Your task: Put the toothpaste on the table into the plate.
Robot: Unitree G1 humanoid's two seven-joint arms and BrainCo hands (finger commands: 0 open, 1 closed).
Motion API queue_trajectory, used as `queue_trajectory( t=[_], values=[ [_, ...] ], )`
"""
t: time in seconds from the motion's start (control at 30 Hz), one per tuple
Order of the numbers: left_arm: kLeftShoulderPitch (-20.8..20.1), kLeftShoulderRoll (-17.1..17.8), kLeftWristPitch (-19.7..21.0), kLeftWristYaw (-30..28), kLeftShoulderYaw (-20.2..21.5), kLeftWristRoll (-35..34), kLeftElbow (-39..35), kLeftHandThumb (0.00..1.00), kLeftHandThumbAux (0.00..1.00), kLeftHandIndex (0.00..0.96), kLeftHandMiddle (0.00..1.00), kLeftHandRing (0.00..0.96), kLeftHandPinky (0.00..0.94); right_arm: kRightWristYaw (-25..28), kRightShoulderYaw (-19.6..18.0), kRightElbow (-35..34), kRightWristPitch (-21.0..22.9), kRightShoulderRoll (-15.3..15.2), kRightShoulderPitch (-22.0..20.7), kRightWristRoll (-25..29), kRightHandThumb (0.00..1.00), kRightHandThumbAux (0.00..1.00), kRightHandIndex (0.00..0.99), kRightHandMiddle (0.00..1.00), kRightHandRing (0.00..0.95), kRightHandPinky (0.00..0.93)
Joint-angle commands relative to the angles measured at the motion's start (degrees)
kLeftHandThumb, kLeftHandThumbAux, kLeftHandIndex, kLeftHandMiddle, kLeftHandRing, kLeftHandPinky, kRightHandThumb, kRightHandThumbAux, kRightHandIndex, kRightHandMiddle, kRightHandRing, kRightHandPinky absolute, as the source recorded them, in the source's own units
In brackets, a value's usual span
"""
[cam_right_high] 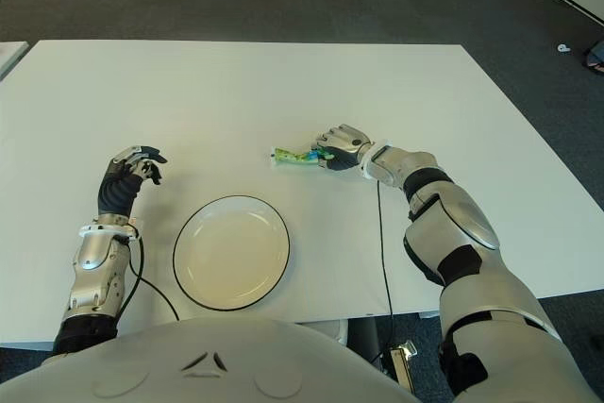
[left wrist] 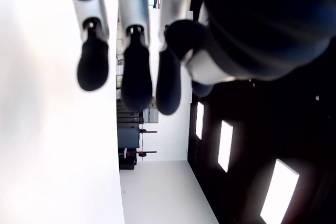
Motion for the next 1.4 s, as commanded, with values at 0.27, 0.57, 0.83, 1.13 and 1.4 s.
queue_trajectory(
  t=[0.27,0.57,0.83,1.13,1.4],
  values=[
    [-0.01,0.28,0.11,-1.01,0.37,-0.70,1.01,0.839,0.671,0.430,0.508,0.673,0.677,0.56,-1.82,-0.64,-2.69,-0.23,0.68,1.91,0.676,0.414,0.565,0.686,0.660,0.672],
    [-0.27,0.45,-0.33,-1.01,0.37,-0.50,1.47,0.839,0.671,0.432,0.509,0.678,0.680,-2.65,-0.83,-1.55,-3.42,-0.94,0.04,0.23,0.563,0.473,0.595,0.741,0.715,0.711],
    [-0.39,0.33,-0.30,-0.93,0.40,-0.70,1.63,0.839,0.671,0.432,0.507,0.672,0.666,-4.53,-0.60,-1.82,-3.70,-1.24,-0.25,-0.42,0.508,0.525,0.617,0.766,0.744,0.743],
    [-0.66,0.32,-0.41,-1.43,0.42,-1.16,2.03,0.838,0.672,0.427,0.512,0.674,0.677,-7.62,-0.72,-2.10,-3.21,-1.37,-0.38,-1.32,0.462,0.566,0.685,0.810,0.791,0.809],
    [-0.92,0.22,-0.99,-1.51,0.51,-1.28,2.68,0.837,0.672,0.425,0.510,0.666,0.657,-14.89,0.33,-2.49,-1.17,-1.13,-1.09,-4.05,0.481,0.611,0.749,0.844,0.833,0.845]
  ],
)
